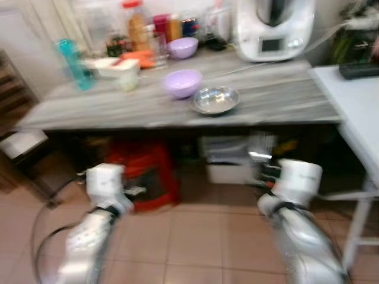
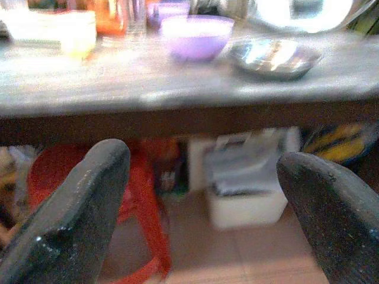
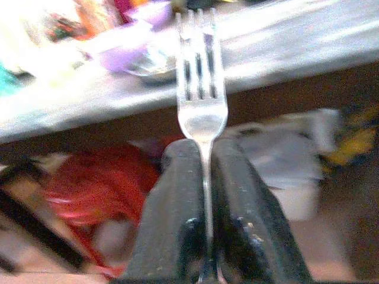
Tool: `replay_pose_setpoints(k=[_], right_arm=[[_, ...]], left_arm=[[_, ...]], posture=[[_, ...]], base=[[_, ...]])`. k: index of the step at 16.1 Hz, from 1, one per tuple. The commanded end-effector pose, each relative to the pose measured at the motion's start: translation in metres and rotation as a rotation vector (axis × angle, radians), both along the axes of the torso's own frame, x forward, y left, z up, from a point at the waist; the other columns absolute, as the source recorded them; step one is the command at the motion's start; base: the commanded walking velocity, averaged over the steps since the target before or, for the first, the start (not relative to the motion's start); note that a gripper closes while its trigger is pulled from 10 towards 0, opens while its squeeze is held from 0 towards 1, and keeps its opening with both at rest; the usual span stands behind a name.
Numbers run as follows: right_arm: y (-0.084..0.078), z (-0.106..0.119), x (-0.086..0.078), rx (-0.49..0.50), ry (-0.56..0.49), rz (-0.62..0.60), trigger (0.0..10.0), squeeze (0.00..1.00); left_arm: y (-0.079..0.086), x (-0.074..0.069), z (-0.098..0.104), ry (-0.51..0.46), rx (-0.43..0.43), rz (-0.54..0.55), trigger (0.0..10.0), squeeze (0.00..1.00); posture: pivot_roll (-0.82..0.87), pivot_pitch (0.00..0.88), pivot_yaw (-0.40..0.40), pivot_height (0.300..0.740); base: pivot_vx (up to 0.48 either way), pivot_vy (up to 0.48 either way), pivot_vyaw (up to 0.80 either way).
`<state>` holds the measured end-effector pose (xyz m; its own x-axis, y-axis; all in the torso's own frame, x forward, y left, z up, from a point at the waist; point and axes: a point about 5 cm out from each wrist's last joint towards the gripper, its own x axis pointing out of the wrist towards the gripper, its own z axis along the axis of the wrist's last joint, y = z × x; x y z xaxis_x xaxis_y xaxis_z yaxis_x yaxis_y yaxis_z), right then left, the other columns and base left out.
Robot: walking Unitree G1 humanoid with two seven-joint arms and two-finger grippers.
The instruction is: Setting the table
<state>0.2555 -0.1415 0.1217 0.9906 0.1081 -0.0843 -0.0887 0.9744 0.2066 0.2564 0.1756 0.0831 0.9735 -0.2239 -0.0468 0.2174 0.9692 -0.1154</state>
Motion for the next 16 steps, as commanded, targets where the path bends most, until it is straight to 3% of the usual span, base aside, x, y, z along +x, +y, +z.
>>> replay_pose_setpoints(k=[1, 3, 11, 16], right_arm=[[-0.0090, 0.0019, -0.0011, -0.010, -0.010, -0.031, 10.0, 0.00], [-0.0085, 0.0028, 0.0000, -0.005, -0.015, -0.028, 10.0, 0.00], [-0.0097, 0.0072, 0.0021, -0.026, -0.041, -0.027, 10.0, 0.00], [-0.0098, 0.0052, 0.0014, -0.027, -0.031, -0.035, 10.0, 0.00]], left_arm=[[-0.0078, 0.0038, 0.0092, -0.041, -0.014, -0.023, 10.0, 0.00], [-0.0096, 0.0043, 0.0099, -0.043, -0.015, -0.028, 10.0, 0.00], [-0.0135, 0.0019, 0.0091, -0.037, -0.021, -0.038, 10.0, 0.00], [-0.0149, -0.0022, 0.0066, -0.023, -0.019, -0.061, 10.0, 0.00]], posture=[[-0.06, 0.000, 0.129, 0.740], [-0.06, 0.000, 0.132, 0.740], [-0.06, 0.000, 0.125, 0.740], [-0.06, 0.000, 0.124, 0.740]], base=[[0.375, 0.000, -0.80], [0.379, 0.000, -0.48], [0.374, 0.000, 0.00], [0.341, 0.000, 0.30]])
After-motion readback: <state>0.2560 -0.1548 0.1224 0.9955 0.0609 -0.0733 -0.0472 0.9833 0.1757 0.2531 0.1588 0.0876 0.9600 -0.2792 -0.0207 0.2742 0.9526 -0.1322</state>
